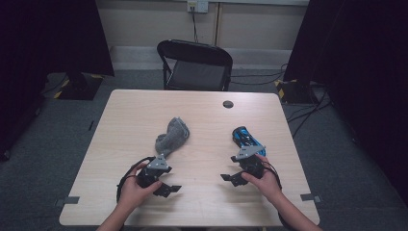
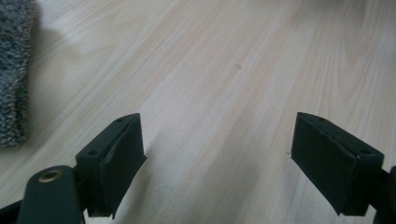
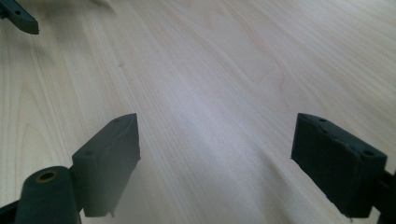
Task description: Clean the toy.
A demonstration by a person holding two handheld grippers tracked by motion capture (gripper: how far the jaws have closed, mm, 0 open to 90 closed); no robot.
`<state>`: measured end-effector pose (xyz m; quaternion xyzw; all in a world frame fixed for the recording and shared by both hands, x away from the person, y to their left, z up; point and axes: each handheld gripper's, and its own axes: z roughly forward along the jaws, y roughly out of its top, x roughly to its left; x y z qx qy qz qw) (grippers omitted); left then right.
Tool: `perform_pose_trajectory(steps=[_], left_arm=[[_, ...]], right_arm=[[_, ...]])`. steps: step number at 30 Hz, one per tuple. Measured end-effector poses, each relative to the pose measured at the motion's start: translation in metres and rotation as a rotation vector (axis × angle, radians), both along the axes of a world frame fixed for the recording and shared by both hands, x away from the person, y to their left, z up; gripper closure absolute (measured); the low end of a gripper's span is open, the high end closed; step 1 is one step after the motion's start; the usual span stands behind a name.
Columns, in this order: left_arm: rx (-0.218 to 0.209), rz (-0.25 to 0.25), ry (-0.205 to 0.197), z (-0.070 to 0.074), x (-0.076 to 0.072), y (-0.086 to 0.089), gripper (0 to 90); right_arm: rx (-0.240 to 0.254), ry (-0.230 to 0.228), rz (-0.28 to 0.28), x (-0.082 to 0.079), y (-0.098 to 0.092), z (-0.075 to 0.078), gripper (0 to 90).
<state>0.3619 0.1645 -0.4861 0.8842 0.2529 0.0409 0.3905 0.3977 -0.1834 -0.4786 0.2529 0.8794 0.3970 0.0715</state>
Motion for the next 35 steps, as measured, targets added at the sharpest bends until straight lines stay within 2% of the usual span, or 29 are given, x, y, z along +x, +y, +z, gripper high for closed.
perform_pose_trajectory(steps=[11,16,19,21,24,28,35], left_arm=[[0.031,-0.042,-0.015,-0.010,-0.005,-0.009,16.7],[0.030,-0.062,-0.045,-0.012,-0.007,-0.013,16.1],[0.048,-0.082,-0.076,-0.013,-0.008,-0.014,15.4],[0.036,-0.077,-0.081,-0.015,-0.009,-0.014,14.7],[0.018,-0.083,-0.094,-0.017,-0.008,-0.012,13.8],[0.015,-0.088,-0.092,-0.017,-0.008,-0.012,12.9],[0.033,-0.109,-0.087,-0.018,-0.007,-0.014,6.8]], right_arm=[[-0.037,-0.003,0.036,-0.006,0.006,-0.011,15.1],[-0.051,-0.009,0.053,-0.010,0.009,-0.016,15.1],[-0.061,-0.018,0.058,-0.012,0.009,-0.018,15.1],[-0.063,-0.013,0.063,-0.012,0.010,-0.020,14.8],[-0.060,-0.030,0.066,-0.014,0.011,-0.022,14.5],[-0.038,-0.044,0.062,-0.014,0.010,-0.025,13.6],[-0.040,-0.044,0.062,-0.014,0.009,-0.025,13.5]])
